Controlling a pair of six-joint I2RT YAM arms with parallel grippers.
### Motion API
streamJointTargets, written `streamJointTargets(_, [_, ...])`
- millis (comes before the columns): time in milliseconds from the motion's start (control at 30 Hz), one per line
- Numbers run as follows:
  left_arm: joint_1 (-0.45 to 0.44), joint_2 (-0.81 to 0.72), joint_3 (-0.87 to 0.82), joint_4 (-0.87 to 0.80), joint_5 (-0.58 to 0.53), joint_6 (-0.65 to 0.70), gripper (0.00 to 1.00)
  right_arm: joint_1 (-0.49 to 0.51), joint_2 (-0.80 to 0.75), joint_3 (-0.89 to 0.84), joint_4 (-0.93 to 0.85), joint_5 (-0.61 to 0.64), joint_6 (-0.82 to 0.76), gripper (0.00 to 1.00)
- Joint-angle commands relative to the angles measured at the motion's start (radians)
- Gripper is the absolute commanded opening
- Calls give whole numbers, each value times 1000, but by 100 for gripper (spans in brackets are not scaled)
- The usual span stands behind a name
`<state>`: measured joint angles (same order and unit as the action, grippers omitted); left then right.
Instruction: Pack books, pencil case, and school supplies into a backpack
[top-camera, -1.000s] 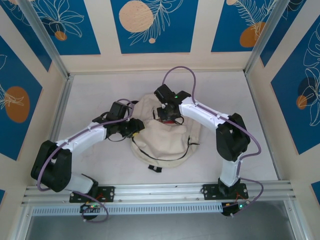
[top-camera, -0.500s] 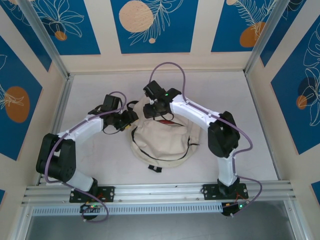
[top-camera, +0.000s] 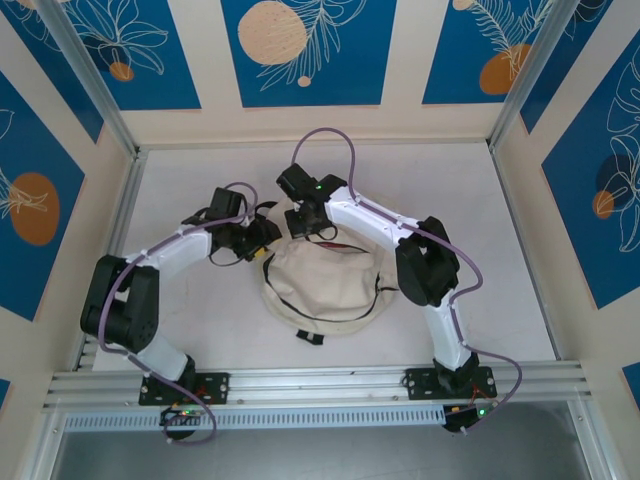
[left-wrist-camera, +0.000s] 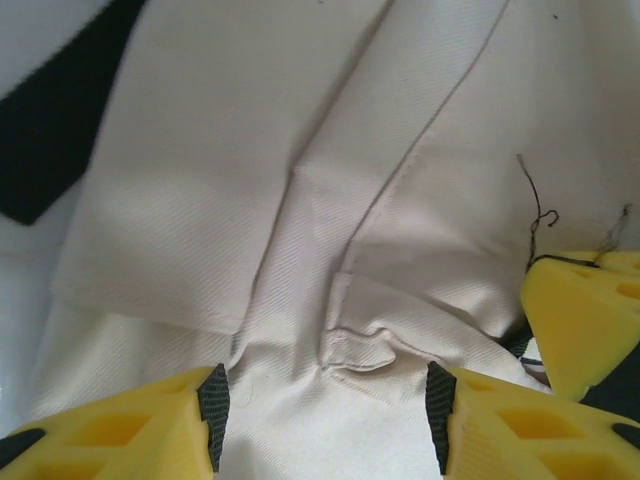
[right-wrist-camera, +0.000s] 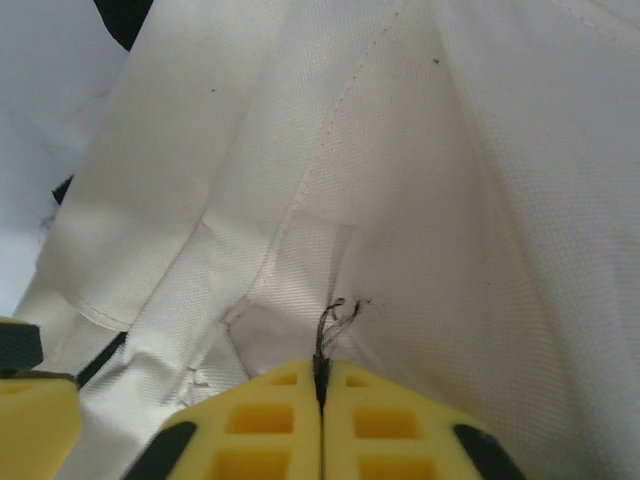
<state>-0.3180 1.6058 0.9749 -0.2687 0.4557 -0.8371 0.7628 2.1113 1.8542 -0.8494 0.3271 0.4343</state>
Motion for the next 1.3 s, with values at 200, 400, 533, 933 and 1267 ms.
streamJointTargets(200, [0, 115, 44, 163, 250, -9, 67, 2, -216, -101, 81, -86, 28, 0])
streamJointTargets(400, [-22, 149, 47, 233, 310, -47, 66, -6, -307, -169, 124, -143, 63, 0])
streamJointTargets(533, [-32, 160, 52, 267, 338, -60, 52, -12, -313, -175, 103, -140, 81, 0])
streamJointTargets(933, [-30, 82, 57, 176, 211, 12, 0, -14, -383, -260, -29, 85, 164, 0])
streamJointTargets(1267, [9, 25, 62, 43, 58, 75, 0, -77, -542, -443, -207, 339, 369, 0])
